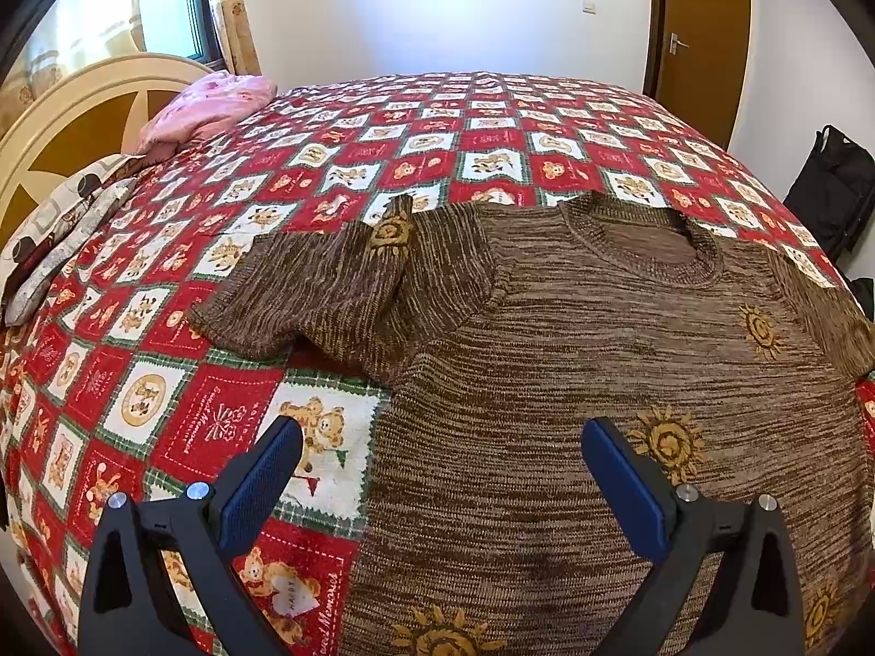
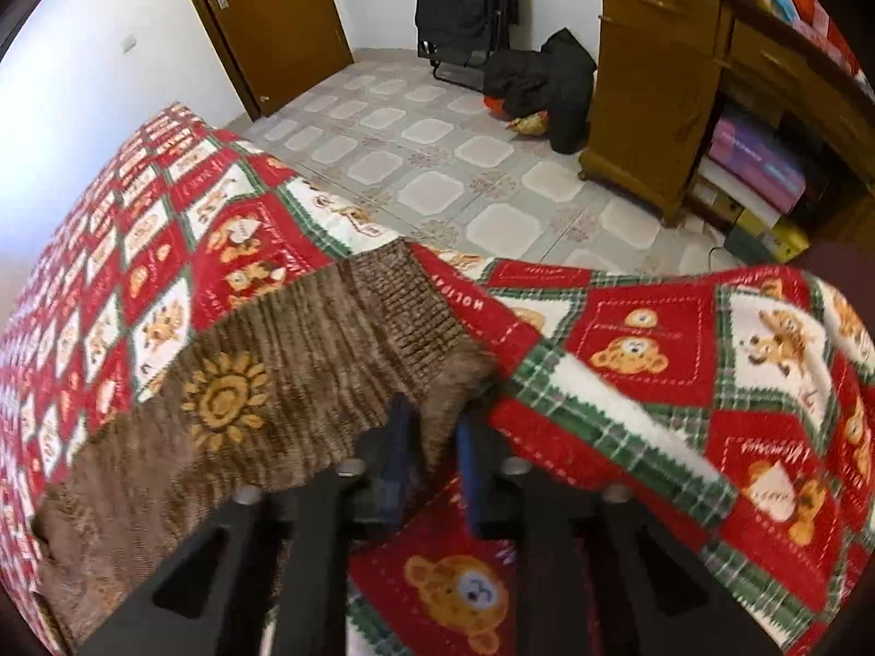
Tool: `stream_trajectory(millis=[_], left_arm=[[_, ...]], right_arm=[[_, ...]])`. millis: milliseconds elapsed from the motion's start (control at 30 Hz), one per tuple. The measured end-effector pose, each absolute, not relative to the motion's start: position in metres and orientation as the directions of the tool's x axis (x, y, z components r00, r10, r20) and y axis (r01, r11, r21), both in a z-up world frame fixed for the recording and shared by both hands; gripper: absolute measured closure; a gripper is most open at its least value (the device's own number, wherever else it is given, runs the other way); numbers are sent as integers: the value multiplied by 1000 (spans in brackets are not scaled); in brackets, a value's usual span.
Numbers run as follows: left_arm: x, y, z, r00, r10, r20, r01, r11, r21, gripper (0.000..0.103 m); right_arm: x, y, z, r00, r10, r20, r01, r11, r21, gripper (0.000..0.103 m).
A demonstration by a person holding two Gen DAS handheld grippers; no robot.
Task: Fold small clothes
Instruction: 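Grasp the sleeve with the right gripper and fold it across the sweater body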
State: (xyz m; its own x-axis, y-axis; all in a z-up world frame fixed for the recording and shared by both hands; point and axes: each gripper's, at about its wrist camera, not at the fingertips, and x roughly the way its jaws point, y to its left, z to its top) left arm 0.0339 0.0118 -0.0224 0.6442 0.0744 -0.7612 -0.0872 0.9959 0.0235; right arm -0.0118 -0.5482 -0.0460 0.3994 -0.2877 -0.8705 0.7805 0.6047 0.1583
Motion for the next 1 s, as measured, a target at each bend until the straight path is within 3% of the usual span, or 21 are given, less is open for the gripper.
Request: stream_trajectory(millis=[167, 367, 467, 600, 867, 1000], left_arm=[[31, 19, -19, 654, 76, -753, -99, 995, 14, 1], [29, 31, -14, 666, 75, -742, -122, 993, -9, 1], [27, 39, -12, 671, 74, -738, -134, 991, -23, 1], [23, 52, -7, 682, 83, -726, -158, 987, -35, 1], [15, 77, -4, 683, 107, -723, -197, 979, -41, 1], [15, 87, -7, 675, 125, -727, -215, 976, -31, 1]], right_arm=[[-16, -546, -35, 432, -296, -852, 767, 617, 174, 93], [-4, -499, 23, 523, -369, -768, 684, 720, 120, 93], [11, -443, 60, 601, -371, -708, 579, 812, 66, 93], [34, -340, 83, 702, -255, -665, 354, 935, 15, 93], [70, -169, 12, 685, 66, -726, -27, 998, 65, 93], [72, -134, -41, 627, 168, -761, -100, 986, 135, 84]])
